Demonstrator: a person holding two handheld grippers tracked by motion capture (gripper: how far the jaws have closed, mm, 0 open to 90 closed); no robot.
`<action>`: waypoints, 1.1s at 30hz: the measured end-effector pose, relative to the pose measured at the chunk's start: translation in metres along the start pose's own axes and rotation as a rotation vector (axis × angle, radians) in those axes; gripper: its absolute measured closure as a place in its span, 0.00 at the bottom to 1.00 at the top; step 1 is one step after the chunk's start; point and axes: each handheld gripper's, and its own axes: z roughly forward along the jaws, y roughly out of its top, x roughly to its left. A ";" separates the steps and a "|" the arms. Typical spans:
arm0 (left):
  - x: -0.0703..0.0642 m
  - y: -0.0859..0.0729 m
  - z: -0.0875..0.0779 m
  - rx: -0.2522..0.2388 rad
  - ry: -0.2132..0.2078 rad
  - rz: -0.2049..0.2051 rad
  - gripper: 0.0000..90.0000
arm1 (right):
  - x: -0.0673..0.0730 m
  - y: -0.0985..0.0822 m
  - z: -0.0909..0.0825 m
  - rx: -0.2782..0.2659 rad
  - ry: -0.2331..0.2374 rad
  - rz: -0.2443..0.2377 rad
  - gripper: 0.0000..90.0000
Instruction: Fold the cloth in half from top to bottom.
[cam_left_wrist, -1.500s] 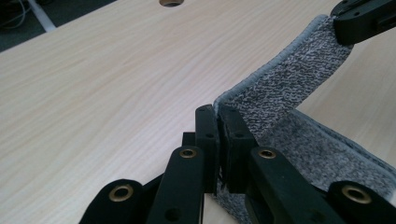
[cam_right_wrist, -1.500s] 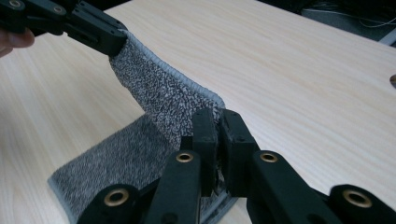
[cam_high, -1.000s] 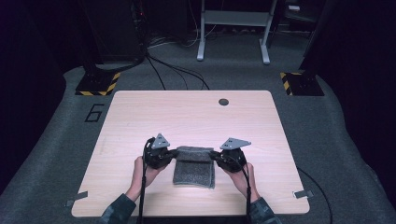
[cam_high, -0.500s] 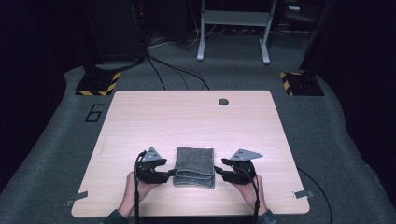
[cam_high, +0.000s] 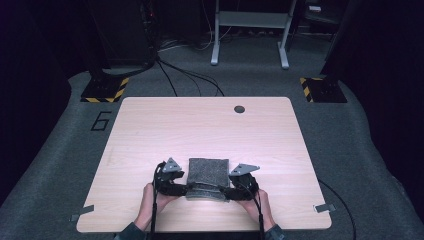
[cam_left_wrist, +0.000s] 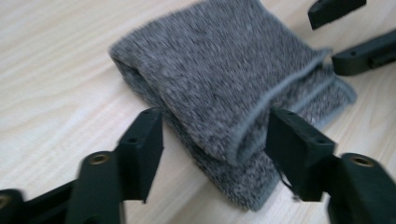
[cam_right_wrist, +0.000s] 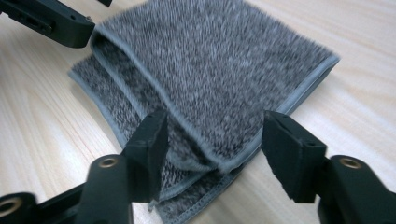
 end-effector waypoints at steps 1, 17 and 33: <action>-0.004 -0.002 0.002 0.012 0.001 0.017 0.50 | 0.001 -0.001 0.002 0.005 0.001 0.000 0.50; -0.010 -0.006 0.006 -0.011 -0.008 0.055 0.96 | 0.005 -0.007 0.004 -0.016 -0.035 -0.037 0.98; -0.014 -0.023 0.010 0.045 -0.021 0.012 0.70 | 0.021 -0.020 0.000 0.026 -0.028 -0.067 0.69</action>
